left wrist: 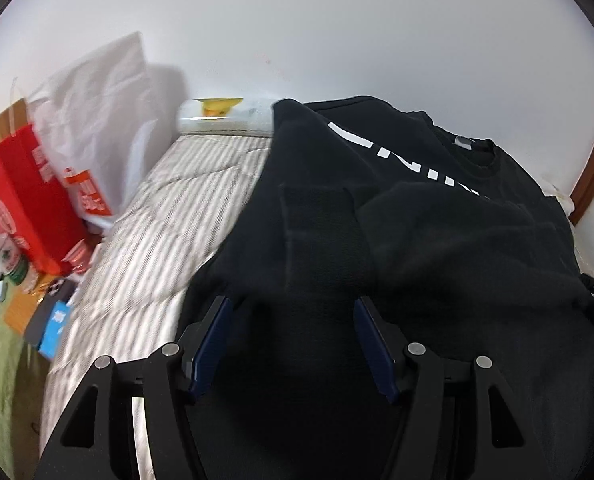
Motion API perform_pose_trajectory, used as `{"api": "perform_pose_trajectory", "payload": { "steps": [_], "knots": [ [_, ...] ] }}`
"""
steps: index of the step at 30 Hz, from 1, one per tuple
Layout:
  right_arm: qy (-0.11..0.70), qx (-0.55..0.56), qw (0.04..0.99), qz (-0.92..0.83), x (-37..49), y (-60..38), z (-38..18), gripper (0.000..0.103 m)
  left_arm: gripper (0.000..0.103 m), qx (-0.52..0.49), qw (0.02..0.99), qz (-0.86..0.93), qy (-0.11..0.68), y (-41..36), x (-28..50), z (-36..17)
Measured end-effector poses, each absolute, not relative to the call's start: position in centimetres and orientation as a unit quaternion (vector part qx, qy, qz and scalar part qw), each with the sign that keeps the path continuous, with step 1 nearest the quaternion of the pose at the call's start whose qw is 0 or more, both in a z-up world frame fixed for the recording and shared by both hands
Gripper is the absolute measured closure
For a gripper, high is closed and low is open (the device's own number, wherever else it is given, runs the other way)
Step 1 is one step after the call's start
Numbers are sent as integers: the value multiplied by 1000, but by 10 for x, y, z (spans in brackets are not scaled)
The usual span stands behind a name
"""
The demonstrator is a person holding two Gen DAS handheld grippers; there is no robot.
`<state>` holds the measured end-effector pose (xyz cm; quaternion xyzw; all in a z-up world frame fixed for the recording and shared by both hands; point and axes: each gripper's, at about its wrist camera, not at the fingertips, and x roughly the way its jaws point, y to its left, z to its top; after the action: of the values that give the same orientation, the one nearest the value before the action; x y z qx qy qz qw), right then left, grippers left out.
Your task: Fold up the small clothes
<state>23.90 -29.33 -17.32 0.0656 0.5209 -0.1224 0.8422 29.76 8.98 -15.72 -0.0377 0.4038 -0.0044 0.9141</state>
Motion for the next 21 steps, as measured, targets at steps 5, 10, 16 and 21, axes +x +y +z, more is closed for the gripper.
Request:
{"api": "perform_pose_trajectory", "payload": {
  "steps": [5, 10, 16, 21],
  "knots": [
    [516, 21, 848, -121, 193, -280, -136, 30, 42, -81, 910, -3, 406, 117, 247, -150],
    [522, 4, 844, -121, 137, -275, -116, 30, 42, -87, 905, -7, 415, 129, 193, -154],
    [526, 10, 842, -120, 79, -270, -113, 30, 42, -103, 900, -16, 424, 138, 139, -167],
    [527, 1, 842, -115, 38, -262, -114, 30, 44, -108, 897, -24, 429, 138, 107, -178]
  ]
}}
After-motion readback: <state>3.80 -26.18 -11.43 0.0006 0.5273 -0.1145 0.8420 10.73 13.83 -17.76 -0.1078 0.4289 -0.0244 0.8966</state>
